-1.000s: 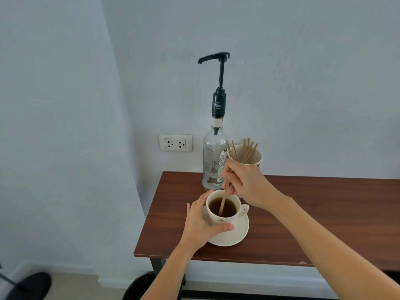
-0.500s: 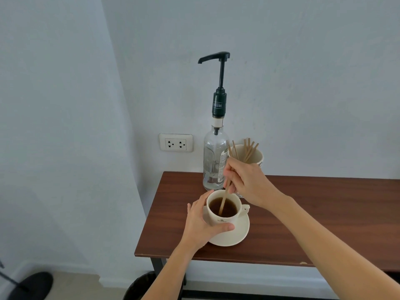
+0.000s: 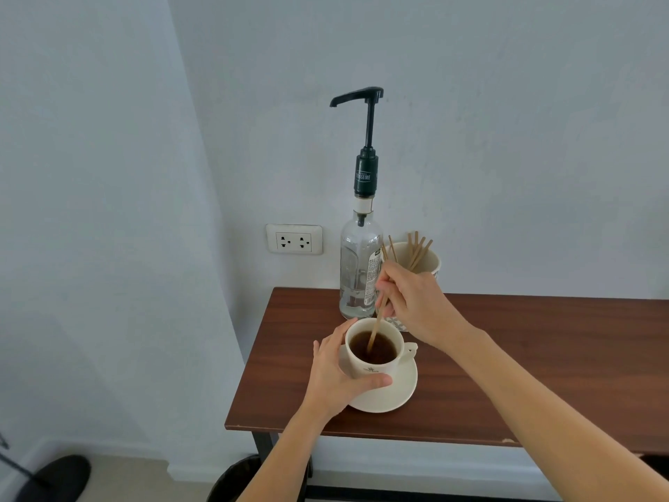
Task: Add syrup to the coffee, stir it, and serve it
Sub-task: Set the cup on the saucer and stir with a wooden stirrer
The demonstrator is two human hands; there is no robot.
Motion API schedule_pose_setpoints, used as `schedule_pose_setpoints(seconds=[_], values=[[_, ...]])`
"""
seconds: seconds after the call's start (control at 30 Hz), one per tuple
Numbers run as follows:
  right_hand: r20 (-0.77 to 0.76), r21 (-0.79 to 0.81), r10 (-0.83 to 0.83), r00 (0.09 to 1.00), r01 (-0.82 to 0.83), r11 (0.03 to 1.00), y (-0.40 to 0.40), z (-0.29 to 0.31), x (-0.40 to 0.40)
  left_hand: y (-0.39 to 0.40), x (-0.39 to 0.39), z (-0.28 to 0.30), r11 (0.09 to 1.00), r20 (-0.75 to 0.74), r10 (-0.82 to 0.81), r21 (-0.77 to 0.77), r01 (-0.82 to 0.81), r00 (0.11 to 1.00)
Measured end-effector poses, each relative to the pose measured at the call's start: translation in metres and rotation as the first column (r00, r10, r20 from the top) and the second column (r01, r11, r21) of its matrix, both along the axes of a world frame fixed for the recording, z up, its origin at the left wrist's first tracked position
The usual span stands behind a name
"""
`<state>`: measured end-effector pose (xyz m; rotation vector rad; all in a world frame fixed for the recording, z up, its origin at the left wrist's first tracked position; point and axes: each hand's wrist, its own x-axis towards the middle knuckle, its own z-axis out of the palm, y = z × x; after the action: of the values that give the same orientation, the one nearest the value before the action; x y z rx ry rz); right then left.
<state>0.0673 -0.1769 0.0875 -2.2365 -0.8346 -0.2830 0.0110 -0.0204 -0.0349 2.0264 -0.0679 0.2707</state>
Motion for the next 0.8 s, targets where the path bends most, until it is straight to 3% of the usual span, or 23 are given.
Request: schedule_pose_setpoints(seconds=[0.13, 0.33, 0.63, 0.8], values=[[0.009, -0.032, 0.002, 1.0, -0.002, 0.999, -0.005, 0.005, -0.002, 0.001, -0.001, 0.0, 1.0, 0.001, 0.0, -0.008, 0.0, 1.0], [0.213, 0.235, -0.147, 0.966, 0.096, 0.967, -0.03, 0.016, -0.01, 0.0, -0.005, 0.004, 1.0, 0.006, -0.02, -0.019, 0.021, 1.0], [0.208, 0.258, -0.201, 0.957, 0.145, 0.955, -0.05, 0.01, -0.021, -0.001, -0.005, 0.003, 1.0, -0.004, -0.011, 0.017, 0.011, 1.0], [0.139, 0.35, -0.273, 0.952, 0.21, 0.913, -0.052, 0.009, -0.019, 0.0, -0.009, 0.0, 0.992, 0.04, 0.088, -0.093, -0.084, 0.995]])
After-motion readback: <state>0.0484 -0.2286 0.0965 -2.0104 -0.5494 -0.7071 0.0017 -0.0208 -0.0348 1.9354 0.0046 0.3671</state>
